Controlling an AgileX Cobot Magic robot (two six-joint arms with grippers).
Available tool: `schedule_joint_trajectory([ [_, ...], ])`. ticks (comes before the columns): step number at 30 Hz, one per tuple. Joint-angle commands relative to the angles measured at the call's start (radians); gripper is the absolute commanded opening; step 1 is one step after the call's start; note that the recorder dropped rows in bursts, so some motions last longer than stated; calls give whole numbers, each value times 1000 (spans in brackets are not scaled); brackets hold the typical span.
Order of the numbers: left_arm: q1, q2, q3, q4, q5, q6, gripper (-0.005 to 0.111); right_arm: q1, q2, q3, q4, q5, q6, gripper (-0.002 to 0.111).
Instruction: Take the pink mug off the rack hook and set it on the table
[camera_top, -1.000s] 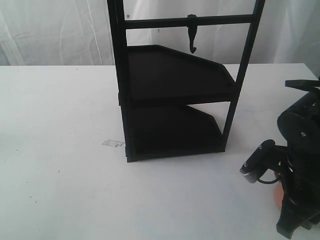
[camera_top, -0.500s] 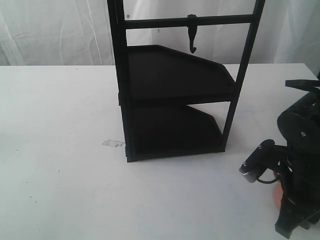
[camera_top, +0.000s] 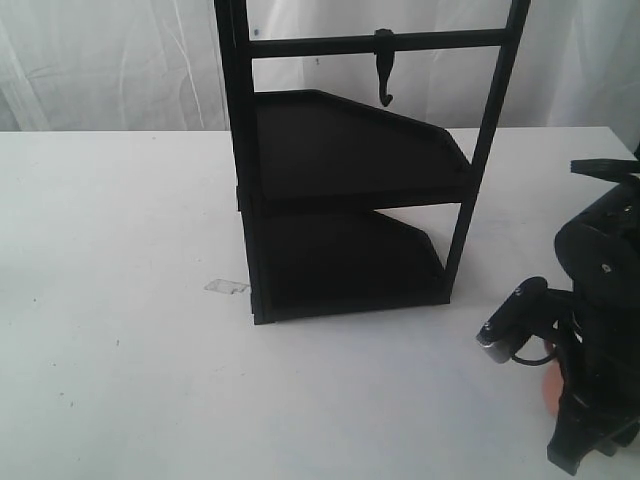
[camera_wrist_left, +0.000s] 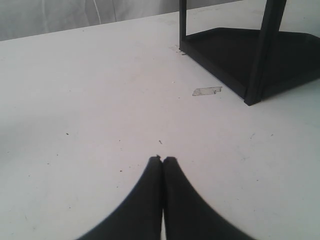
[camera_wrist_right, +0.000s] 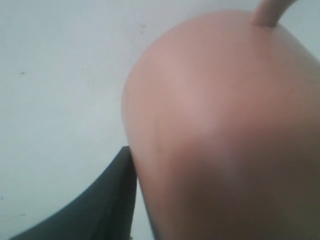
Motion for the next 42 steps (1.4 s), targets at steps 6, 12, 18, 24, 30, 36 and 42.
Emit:
schedule_joint_trajectory([
  [6, 3, -5, 5, -2, -1, -6, 0, 0, -7, 5, -1, -4, 51, 44],
  [12, 3, -5, 5, -2, -1, -6, 0, 0, -77, 3, -1, -26, 55, 57],
  [18, 3, -5, 5, -2, -1, -6, 0, 0, -141, 3, 8, -19, 58, 57],
  [24, 3, -5, 5, -2, -1, -6, 0, 0, -181, 3, 19, -11, 58, 57],
  [30, 3, -5, 5, -2, -1, -6, 0, 0, -231, 3, 36, -11, 58, 57],
  [36, 3, -5, 5, -2, -1, -6, 0, 0, -302, 3, 55, -22, 58, 57],
  [42, 3, -5, 5, -2, -1, -6, 0, 0, -407, 3, 87, -38, 61, 57],
])
